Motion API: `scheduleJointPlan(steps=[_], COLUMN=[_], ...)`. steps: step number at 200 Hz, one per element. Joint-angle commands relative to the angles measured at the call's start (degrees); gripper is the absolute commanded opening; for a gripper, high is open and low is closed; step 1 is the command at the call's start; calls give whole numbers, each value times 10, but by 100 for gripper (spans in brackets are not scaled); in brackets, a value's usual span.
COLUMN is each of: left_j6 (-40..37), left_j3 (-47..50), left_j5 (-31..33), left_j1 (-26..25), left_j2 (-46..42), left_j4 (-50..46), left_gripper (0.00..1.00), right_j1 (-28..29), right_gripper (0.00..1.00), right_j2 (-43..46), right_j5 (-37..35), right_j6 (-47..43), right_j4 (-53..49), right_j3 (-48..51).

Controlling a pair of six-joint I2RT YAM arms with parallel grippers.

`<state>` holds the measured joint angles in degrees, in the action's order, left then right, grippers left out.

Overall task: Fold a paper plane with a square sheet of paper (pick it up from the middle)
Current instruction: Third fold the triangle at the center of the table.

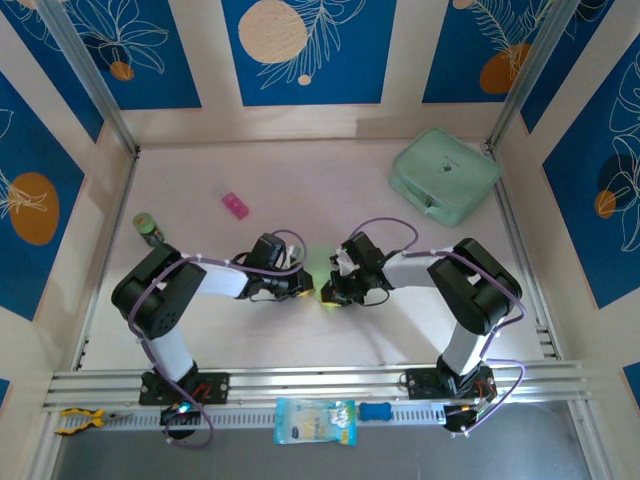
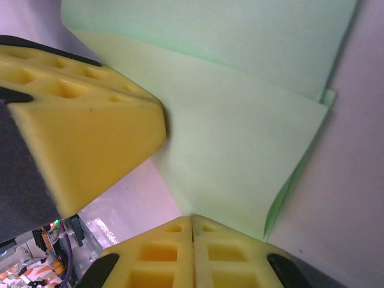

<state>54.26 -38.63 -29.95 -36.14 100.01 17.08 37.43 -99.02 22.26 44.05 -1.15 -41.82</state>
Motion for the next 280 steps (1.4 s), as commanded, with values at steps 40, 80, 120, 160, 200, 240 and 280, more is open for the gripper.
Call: scheduleJointPlan(steps=[40,80,120,160,200,240,280], left_j6=[-16,7,6,-5,-13,-24,-41], left_j3=[-24,-29,-29,-27,-29,-30,-30], left_j5=[20,22,49,56,42,36,34], left_j1=[-20,-33,-28,0,35,63,91], left_j2=[-37,-10,10,16,21,21,18], left_j4=[-67,-42,-61,-69,-66,-78,-99], left_gripper=[0,0,0,0,0,0,0], right_j1=[-3,-2,-2,-2,-2,-1,-1], right_gripper=[5,5,4,1,1,1,1], right_j2=[-8,-10,-12,-19,-18,-20,-20], right_j5=[-21,-23,-29,-30,-31,-30,-28], right_j6=[21,23,27,24,26,27,24], right_j4=[-43,-40,-39,-45,-43,-41,-41], right_j3=[31,30,38,42,46,46,46])
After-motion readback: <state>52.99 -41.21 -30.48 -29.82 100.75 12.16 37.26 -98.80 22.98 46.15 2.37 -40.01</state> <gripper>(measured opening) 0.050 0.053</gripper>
